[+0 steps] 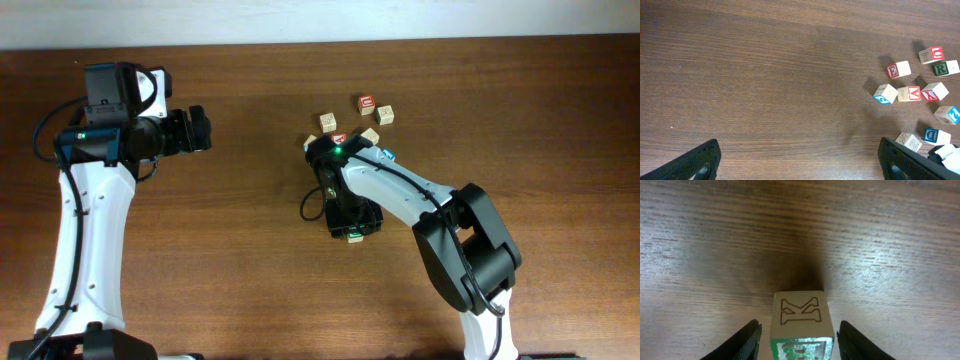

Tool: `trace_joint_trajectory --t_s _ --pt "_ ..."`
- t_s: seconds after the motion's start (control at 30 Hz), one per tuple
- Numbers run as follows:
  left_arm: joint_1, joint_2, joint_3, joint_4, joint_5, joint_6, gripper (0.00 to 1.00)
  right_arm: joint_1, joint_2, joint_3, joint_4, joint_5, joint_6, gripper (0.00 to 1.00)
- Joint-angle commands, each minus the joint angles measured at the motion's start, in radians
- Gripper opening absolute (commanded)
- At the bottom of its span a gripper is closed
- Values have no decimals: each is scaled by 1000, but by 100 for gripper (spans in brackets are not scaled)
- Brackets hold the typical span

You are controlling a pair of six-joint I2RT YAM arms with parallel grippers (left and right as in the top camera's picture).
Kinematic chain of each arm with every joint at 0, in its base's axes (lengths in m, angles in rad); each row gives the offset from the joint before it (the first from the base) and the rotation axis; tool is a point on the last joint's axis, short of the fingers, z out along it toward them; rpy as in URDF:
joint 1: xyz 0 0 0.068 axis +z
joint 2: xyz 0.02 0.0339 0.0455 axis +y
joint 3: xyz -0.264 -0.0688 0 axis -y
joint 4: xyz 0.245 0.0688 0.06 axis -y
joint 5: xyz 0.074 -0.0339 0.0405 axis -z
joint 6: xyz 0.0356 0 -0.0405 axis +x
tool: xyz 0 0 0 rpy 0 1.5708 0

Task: Rotate 3 blocks
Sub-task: 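Carry the B block toward the near table area and set it down, then grasp the M block with the right gripper and place it beside B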

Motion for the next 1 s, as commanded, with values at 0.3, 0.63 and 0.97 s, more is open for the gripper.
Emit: trace_joint_trajectory --t_s 0.3,0.63,0.97 --pt "3 4 17 2 -4 -6 99 -192 98 238 114 98 9 53" --pt "3 4 17 6 -4 -6 99 -208 166 385 -50 118 34 57" --pt "3 5 17 5 -4 -6 99 -217 172 311 -24 130 178 49"
